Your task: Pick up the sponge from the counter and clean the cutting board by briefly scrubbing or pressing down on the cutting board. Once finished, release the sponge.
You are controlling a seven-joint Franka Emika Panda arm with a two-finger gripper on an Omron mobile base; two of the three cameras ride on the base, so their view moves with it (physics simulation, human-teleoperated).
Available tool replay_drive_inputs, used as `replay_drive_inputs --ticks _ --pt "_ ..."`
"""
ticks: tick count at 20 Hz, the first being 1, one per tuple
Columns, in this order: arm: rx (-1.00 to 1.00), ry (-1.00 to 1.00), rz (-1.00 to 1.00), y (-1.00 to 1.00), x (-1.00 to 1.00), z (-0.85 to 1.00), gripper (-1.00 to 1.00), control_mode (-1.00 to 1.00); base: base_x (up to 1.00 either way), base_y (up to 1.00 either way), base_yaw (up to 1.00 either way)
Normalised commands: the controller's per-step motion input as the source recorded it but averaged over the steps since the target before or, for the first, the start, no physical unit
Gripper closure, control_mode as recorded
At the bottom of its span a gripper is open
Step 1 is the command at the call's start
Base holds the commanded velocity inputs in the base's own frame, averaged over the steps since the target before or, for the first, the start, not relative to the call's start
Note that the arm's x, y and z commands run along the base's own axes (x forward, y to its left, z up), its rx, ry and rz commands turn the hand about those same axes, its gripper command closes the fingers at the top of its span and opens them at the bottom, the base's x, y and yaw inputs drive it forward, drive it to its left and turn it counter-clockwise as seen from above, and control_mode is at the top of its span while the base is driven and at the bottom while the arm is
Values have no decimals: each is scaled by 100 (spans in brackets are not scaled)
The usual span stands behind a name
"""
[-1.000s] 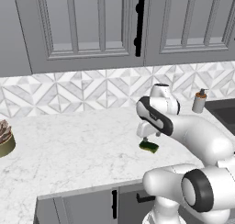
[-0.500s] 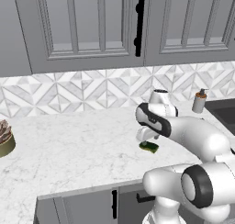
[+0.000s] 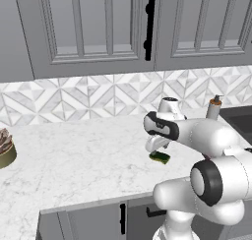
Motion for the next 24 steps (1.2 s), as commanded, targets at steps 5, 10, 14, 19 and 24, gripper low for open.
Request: replay_drive_inputs --ticks 5,10,14,19,24 --pt "0 0 0 -11 0 -10 -100 -100 0 0 0" --pt "0 0 0 -10 0 -17 -100 -100 0 0 0" --pt "0 0 1 -16 -5 -24 -100 -100 0 0 0" --pt "0 0 6 -3 -4 -15 -100 -100 0 0 0" --pt "0 0 8 0 0 -12 -100 -100 0 0 0"
